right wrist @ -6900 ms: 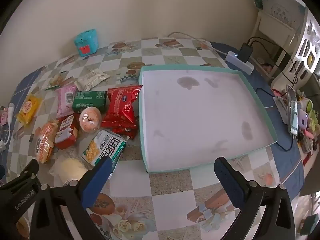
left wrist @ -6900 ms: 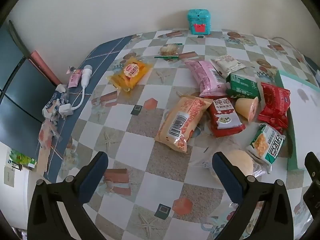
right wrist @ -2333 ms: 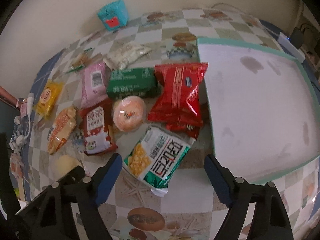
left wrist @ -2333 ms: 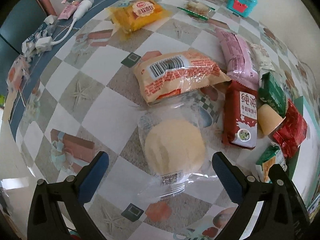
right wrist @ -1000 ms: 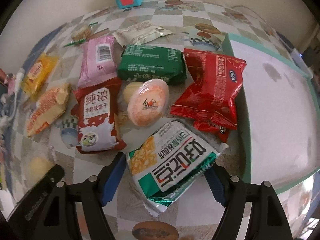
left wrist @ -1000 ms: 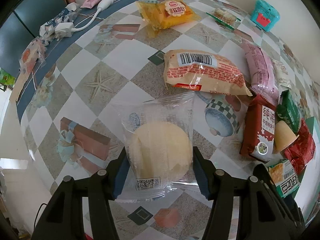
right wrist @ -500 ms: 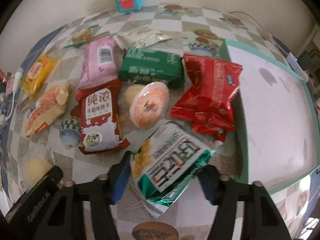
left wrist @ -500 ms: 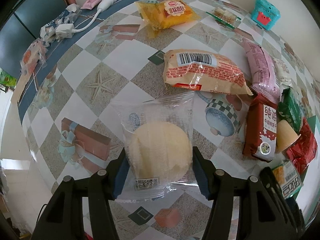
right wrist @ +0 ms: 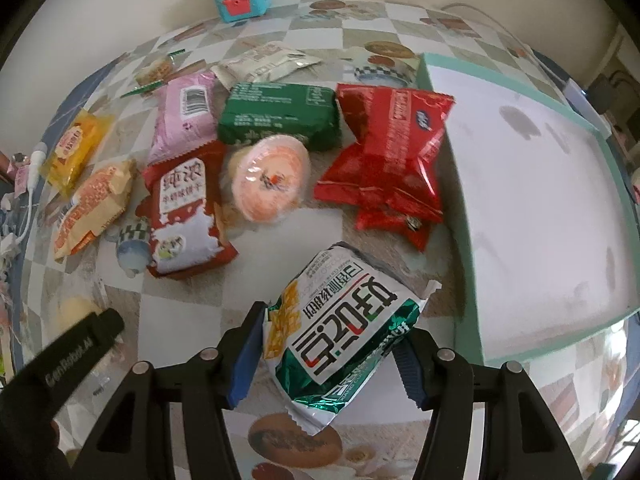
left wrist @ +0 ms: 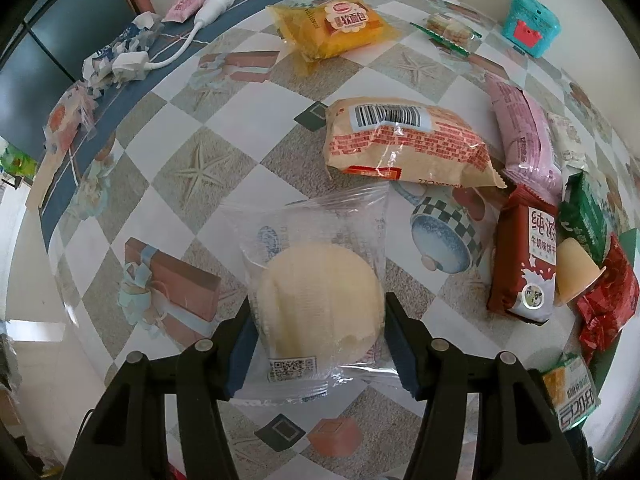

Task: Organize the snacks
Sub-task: 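Carry the bun with the left tool into the white tray while the right tool drops the cracker pack there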

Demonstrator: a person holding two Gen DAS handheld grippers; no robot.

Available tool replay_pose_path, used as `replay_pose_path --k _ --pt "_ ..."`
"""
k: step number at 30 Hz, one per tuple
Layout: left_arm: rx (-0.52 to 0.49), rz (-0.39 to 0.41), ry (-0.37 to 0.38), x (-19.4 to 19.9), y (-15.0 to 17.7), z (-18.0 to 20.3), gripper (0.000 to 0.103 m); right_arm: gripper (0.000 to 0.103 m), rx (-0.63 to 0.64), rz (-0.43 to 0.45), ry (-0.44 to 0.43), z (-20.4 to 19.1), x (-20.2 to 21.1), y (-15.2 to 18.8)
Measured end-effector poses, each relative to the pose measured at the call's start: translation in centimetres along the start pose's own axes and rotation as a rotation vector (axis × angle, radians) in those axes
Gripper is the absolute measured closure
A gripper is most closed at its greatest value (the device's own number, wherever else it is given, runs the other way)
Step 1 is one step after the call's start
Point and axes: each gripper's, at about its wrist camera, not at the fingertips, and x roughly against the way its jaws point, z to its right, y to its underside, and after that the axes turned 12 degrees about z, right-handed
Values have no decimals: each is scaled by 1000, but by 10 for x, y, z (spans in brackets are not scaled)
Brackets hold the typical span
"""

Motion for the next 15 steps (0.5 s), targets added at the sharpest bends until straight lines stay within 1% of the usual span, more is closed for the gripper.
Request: replay_pose_path --k 5,9,12,13,15 --pt "-6 2 -2 2 0 2 42 42 -59 -21 -41 15 -1 -4" --pt "-2 -7 18 2 -1 1 43 43 -129 -38 -87 31 -1 -11" --pt "0 -11 32 3 -2 0 44 43 -144 -32 -96 37 4 -15" --pt "2 -12 37 4 -2 0 44 43 -148 -33 -94 39 8 -22" --pt "12 -16 54 5 -3 -4 45 43 -159 -33 -101 42 13 -27"
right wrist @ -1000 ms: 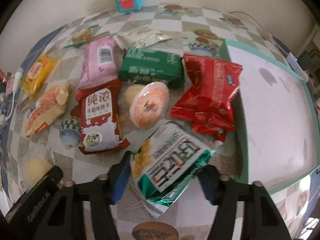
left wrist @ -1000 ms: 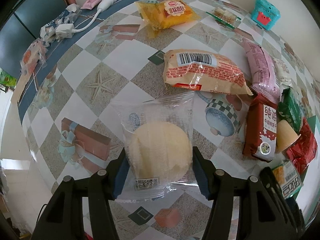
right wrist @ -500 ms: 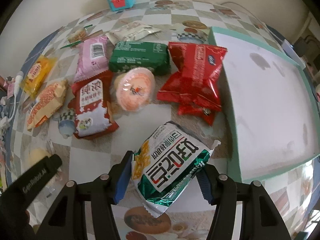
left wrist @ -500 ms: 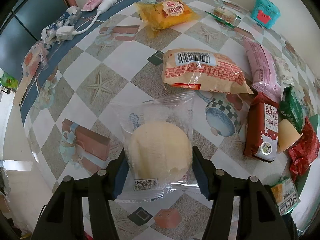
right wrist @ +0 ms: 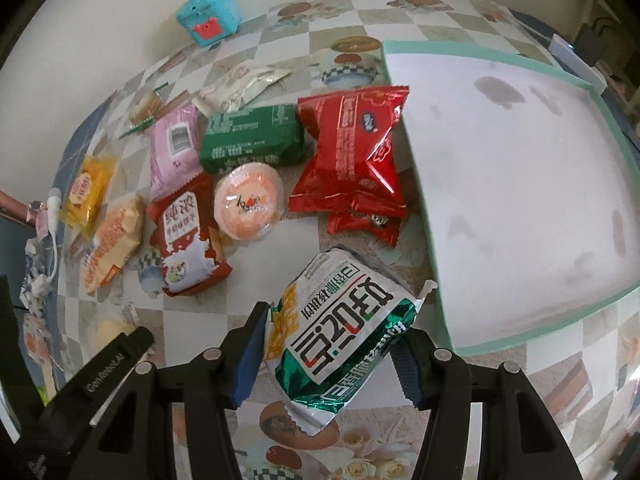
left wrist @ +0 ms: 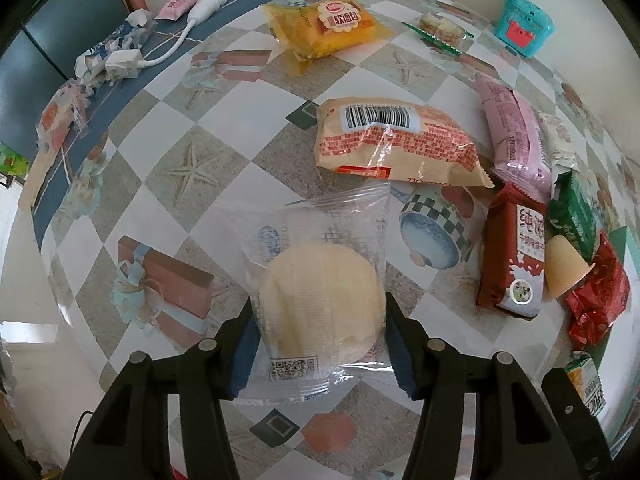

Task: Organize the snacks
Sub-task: 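Carry the bun with the left tool into the white tray while the right tool drops the cracker pack there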

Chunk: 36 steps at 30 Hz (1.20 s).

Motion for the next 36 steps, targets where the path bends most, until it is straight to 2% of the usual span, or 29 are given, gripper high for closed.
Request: replay_pose_path --k 7,14,21,27,31,36 --pt "62 -13 81 7 -4 -19 46 43 -35 19 -29 6 22 -9" --pt "97 68 147 36 -8 -38 46 43 -71 43 -59 10 38 -12" --pt "74 137 156 57 -5 -34 46 43 -115 62 -72 23 52 -19" --pt "15 182 150 74 -6 -6 46 43 -158 87 -54 38 58 -27" --pt "-28 170 186 80 -10 23 46 43 -195 120 -11 54 63 -36" --pt "-156 176 242 90 -9 84 46 43 -227 149 43 76 64 -48"
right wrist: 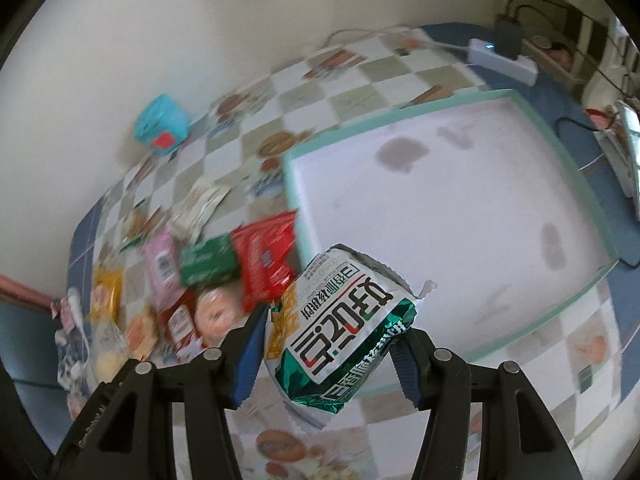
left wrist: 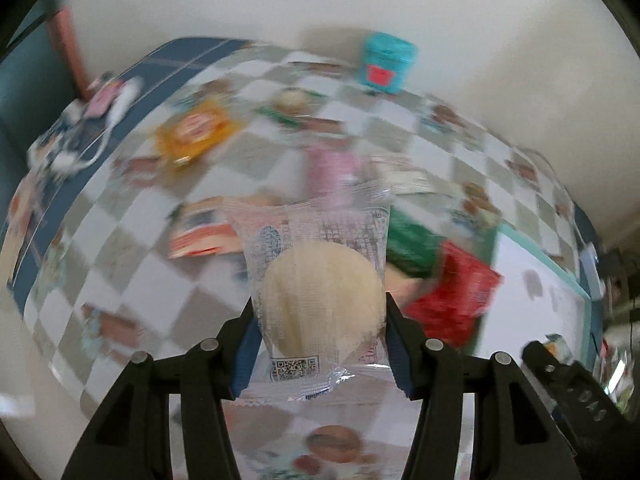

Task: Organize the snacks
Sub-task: 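Carry the bun with the left tool into the white tray while the right tool drops the cracker pack there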

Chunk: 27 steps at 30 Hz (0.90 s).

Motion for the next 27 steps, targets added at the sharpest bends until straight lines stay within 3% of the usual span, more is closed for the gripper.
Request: replay_pose_path --k 9,18,23,24,26,27 --pt "-123 -40 146 -28 -4 104 46 43 -55 26 90 45 -20 -30" --pt "-209 -55 234 -55 6 172 46 43 -203 43 209 116 -45 -57" --pt "-235 -55 268 -62 12 191 45 43 -225 27 244 130 -53 -58" --pt "-240 -56 267 -63 14 192 43 43 -224 23 245 131 -54 -58" --pt "-252 -57 254 -64 15 192 25 43 -221 19 250 132 -54 -57" --pt "-254 -54 252 -63 14 191 23 42 -223 18 252 132 -53 -57"
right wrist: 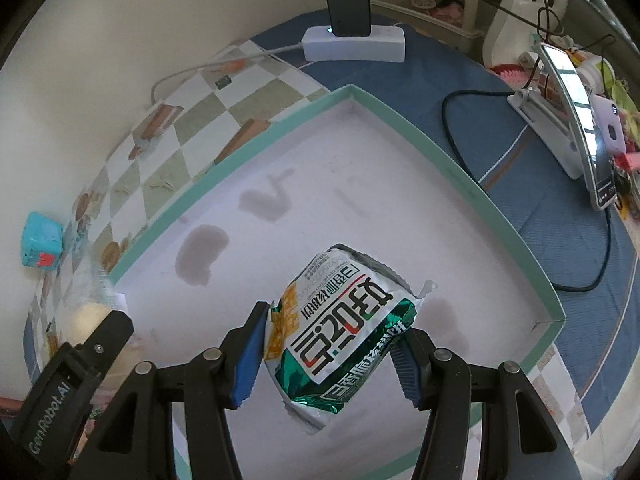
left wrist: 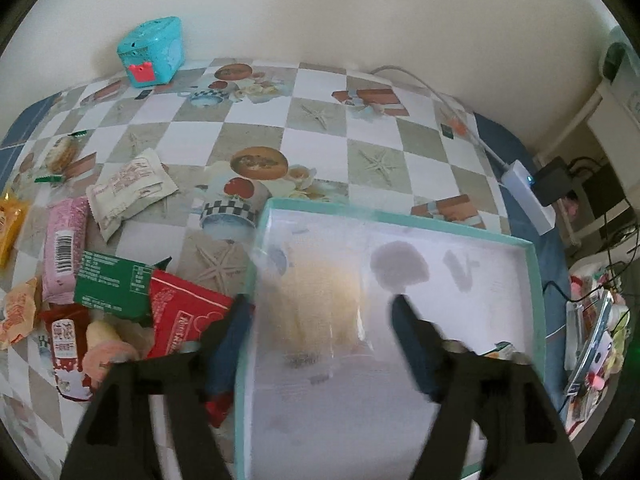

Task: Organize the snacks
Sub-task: 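Carry the bun with the left tool into the white tray while the right tool drops the cracker pack there, then move both open tools back over the snack pile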

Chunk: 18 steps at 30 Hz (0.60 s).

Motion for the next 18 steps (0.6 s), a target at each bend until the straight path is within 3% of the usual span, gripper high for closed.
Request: replay_pose_path --k 7,13,18 --pt "12 1 -67 21 0 -23 20 40 13 -16 7 0 2 1" --pt "-16 38 -221 47 3 -63 15 30 45 -6 12 -4 9 1" --pt "-16 63 -351 67 2 -107 15 29 71 18 -2 -11 24 3"
